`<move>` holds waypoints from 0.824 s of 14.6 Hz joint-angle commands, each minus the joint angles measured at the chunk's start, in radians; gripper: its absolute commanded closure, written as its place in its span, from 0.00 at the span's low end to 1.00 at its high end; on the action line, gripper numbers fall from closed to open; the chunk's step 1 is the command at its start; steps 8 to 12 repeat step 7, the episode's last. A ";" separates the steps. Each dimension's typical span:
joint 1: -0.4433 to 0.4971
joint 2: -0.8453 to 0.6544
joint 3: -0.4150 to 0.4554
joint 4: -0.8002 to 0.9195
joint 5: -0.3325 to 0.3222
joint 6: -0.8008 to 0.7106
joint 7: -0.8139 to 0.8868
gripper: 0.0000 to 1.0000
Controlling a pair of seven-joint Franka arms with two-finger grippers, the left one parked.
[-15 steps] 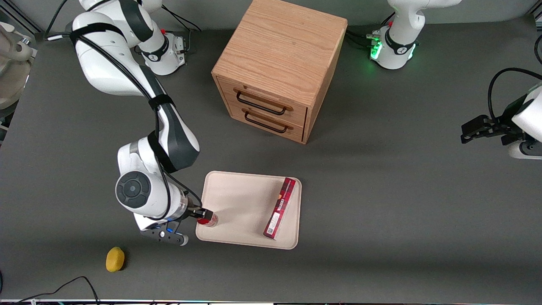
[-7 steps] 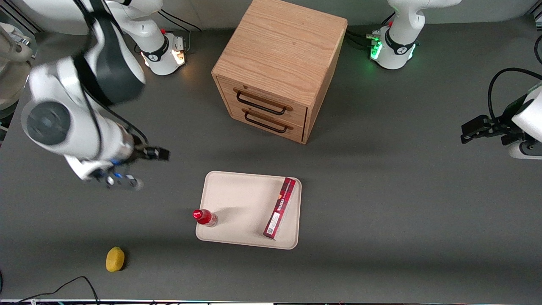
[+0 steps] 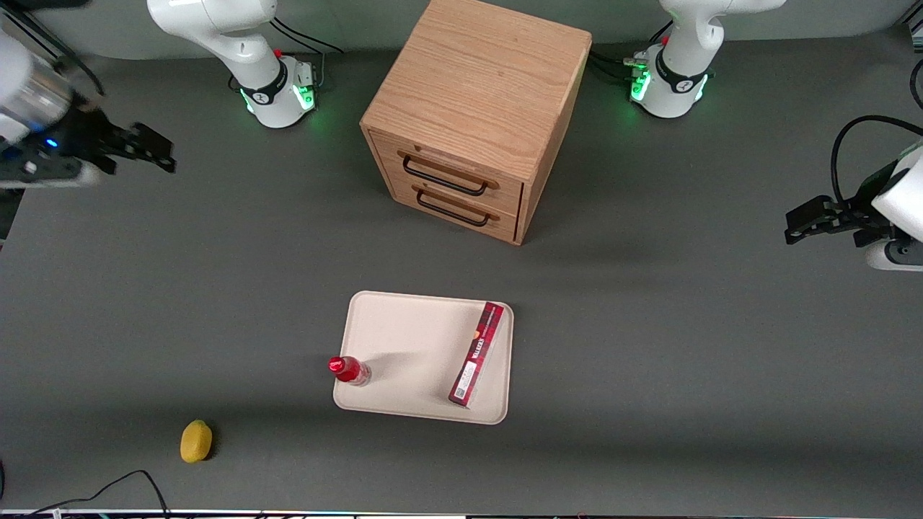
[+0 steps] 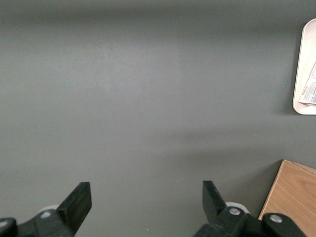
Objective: Place coke bottle on tray
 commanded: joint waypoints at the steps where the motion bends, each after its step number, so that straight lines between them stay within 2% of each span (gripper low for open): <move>1: -0.002 -0.007 -0.005 -0.015 0.022 0.017 -0.042 0.00; 5: 0.004 0.059 0.014 0.040 0.023 0.020 -0.040 0.00; 12: 0.004 0.068 0.015 0.040 0.026 0.023 -0.040 0.00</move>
